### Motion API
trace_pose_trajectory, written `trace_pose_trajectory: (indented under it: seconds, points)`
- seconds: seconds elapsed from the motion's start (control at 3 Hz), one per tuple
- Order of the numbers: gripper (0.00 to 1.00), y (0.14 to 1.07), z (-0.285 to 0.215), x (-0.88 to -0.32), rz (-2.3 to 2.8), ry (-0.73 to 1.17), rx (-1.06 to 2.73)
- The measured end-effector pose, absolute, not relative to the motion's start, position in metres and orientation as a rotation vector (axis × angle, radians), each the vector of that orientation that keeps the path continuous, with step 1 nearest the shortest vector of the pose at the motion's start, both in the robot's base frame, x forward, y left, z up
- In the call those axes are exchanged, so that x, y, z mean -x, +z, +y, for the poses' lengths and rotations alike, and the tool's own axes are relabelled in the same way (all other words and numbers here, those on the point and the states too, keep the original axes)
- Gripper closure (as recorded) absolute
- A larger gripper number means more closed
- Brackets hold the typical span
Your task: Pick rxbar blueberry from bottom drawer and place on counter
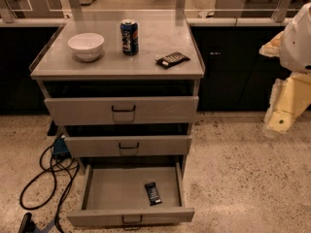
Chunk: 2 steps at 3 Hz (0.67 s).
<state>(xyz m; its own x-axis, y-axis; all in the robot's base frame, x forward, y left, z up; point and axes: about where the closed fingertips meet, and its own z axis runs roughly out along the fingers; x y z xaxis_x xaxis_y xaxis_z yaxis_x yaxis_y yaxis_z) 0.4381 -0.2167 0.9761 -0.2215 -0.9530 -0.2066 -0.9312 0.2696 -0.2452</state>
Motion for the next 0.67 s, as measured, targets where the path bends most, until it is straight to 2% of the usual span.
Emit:
trace_pose_trajectory:
  seconds: [0.67]
  points:
    - [0.00,0.955,-0.214,-0.432,2.157,-0.025,1.736]
